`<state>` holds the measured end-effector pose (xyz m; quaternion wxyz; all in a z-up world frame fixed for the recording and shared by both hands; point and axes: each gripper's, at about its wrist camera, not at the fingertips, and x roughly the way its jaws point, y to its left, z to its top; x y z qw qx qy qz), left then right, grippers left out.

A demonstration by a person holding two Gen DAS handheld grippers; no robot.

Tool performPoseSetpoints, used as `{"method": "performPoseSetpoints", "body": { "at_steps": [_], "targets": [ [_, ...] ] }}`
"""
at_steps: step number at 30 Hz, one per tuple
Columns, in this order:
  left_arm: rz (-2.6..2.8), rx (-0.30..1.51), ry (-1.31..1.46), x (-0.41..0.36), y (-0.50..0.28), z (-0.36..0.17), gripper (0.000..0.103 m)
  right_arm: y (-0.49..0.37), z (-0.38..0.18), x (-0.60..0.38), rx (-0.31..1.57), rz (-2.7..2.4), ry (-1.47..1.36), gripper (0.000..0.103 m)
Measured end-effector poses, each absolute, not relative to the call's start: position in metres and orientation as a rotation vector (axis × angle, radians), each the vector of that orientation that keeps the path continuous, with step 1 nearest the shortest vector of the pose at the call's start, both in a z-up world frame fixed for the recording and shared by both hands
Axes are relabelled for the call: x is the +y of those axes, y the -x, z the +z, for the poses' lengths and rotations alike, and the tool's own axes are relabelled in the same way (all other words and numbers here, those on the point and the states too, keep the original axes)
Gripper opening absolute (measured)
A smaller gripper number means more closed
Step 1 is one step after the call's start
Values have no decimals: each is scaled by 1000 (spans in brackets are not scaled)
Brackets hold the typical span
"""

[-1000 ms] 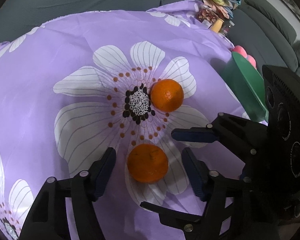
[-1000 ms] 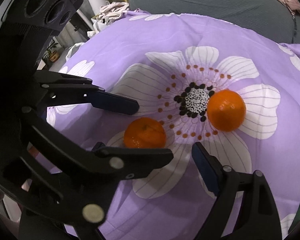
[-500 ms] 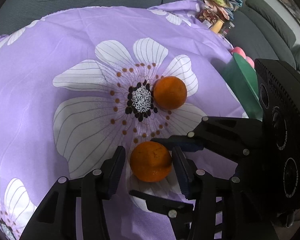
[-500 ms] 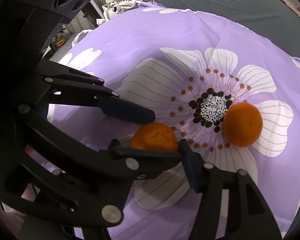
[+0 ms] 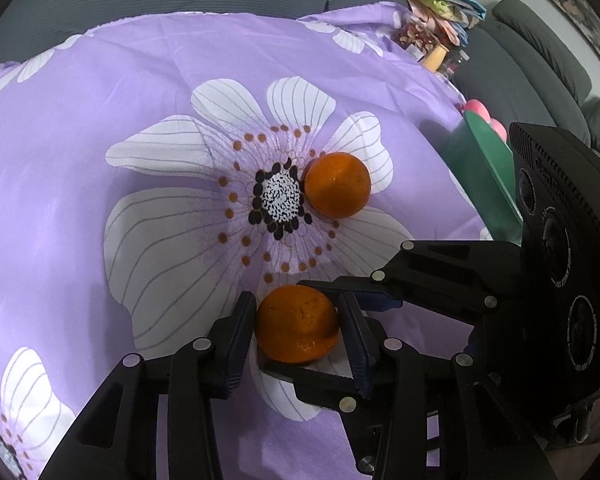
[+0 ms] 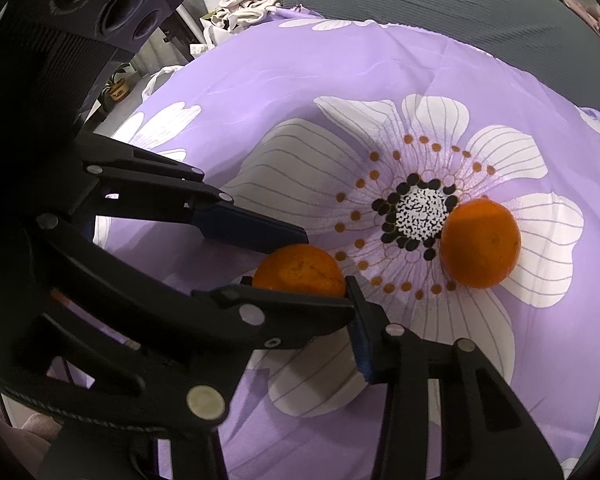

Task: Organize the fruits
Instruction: 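Close the right tool on the tangerine, then lift the tangerine with the right tool toward the green bowl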

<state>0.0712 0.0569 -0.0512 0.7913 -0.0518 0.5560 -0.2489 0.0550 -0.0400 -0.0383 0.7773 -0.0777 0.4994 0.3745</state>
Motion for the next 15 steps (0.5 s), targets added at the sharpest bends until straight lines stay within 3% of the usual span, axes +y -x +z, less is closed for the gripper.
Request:
{"method": "performPoseSetpoints", "body": {
  "at_steps": [15],
  "targets": [
    [-543, 1148, 114, 42, -52, -29, 43, -31, -16, -65, 1034, 808, 146, 43]
  ]
}}
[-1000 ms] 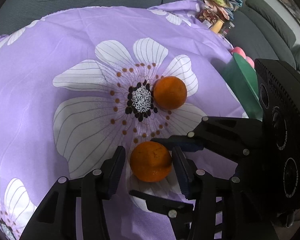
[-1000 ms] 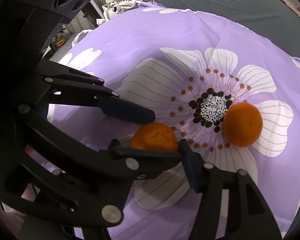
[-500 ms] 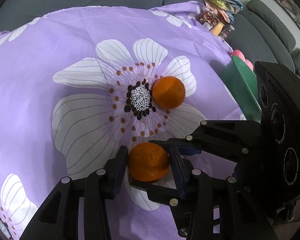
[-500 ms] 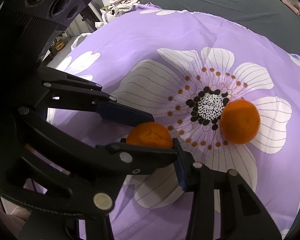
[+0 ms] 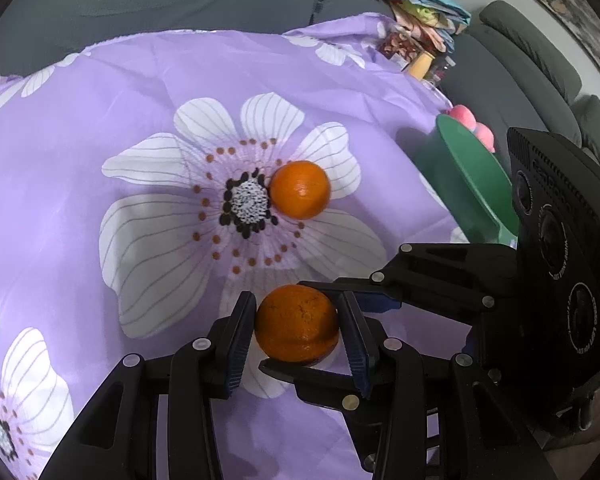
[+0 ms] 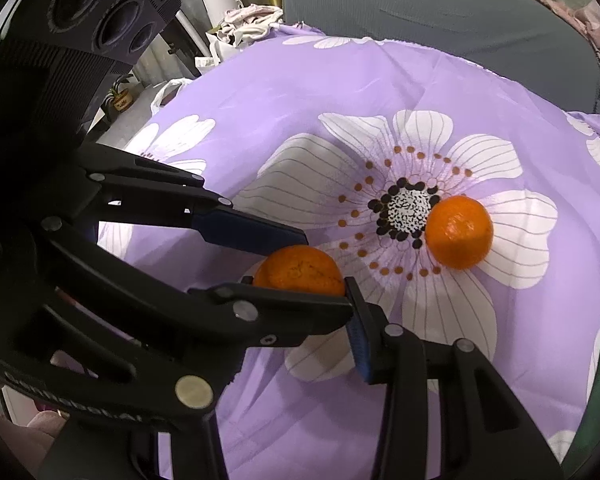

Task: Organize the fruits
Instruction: 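Lift the tangerine with the right tool toward the green bowl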

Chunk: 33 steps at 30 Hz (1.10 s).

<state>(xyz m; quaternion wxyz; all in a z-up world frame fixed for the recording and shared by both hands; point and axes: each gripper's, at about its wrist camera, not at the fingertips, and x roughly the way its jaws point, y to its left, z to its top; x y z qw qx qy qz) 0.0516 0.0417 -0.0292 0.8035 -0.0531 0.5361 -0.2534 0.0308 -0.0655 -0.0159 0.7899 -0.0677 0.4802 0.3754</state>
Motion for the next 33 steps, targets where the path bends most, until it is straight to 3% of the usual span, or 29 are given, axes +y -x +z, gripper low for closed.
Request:
{"method": "performPoseSetpoints", "body": {
  "at_steps": [33],
  "targets": [
    [-573, 1088, 34, -22, -14, -2, 43, 12, 8, -124, 957, 759, 104, 43]
  ]
}}
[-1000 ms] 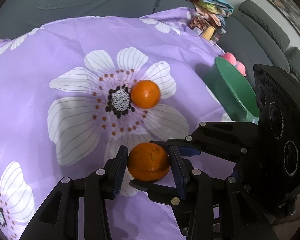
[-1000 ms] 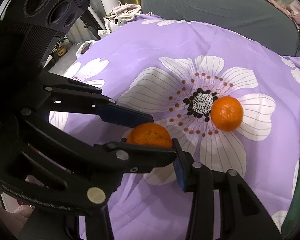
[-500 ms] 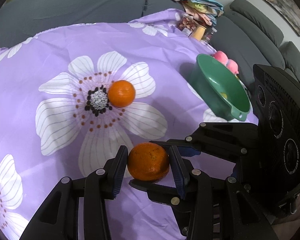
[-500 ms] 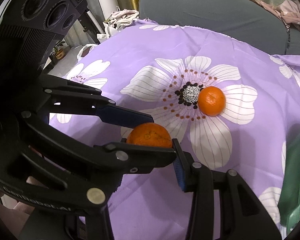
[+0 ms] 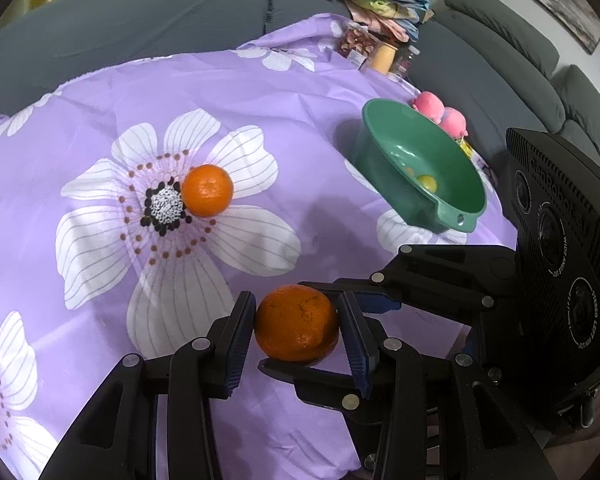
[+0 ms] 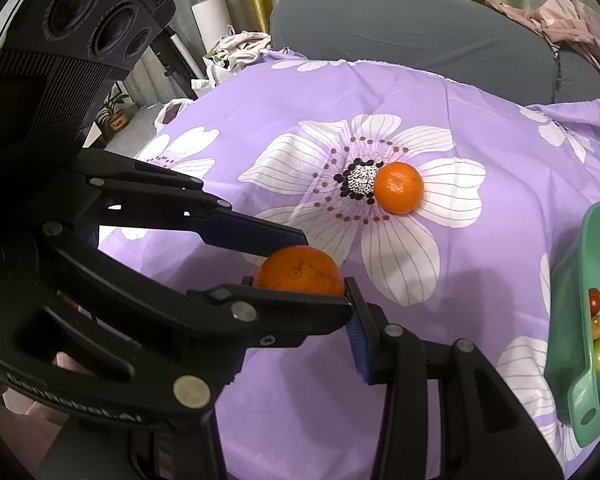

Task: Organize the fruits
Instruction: 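Lift the tangerine with the right tool toward the green bowl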

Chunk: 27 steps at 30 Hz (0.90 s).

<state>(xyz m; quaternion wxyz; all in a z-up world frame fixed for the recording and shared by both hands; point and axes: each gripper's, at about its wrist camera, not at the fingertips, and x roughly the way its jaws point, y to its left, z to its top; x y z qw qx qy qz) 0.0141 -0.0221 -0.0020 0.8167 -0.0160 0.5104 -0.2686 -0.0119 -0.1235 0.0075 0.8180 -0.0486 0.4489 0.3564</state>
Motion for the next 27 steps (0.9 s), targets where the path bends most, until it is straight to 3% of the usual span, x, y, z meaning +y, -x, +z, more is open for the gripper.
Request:
{"method": "performPoseSetpoints", "body": {
  "at_steps": [27],
  "targets": [
    [-594, 1089, -63, -62, -12, 6, 43, 24, 12, -168, 911, 725, 29, 43]
  ]
}}
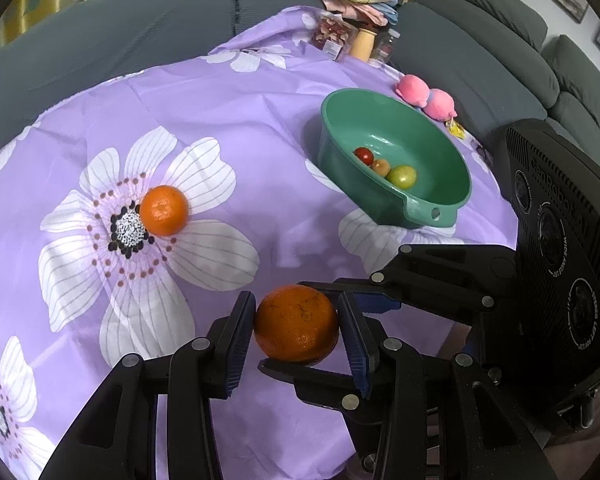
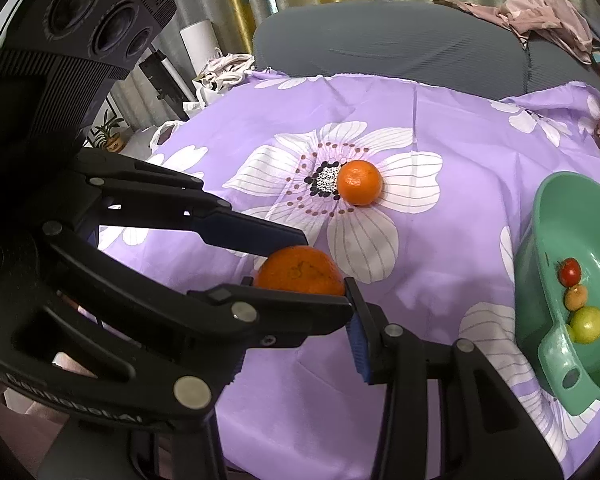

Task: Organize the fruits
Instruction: 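Lift the tangerine with the right tool toward the green bowl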

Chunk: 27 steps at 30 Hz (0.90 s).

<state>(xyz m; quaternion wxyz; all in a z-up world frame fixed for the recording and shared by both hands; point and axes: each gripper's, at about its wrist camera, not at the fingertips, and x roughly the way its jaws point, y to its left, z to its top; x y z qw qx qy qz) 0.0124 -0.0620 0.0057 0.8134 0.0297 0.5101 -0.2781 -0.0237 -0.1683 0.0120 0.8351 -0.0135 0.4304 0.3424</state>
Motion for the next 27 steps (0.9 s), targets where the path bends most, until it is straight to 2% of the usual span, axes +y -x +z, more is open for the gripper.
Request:
{"method": "performPoseSetpoints", "body": {
  "at_steps": [27],
  "targets": [
    [-621, 1080, -157, -100, -24, 17, 43, 19, 17, -199, 867, 684, -42, 43]
  ]
}}
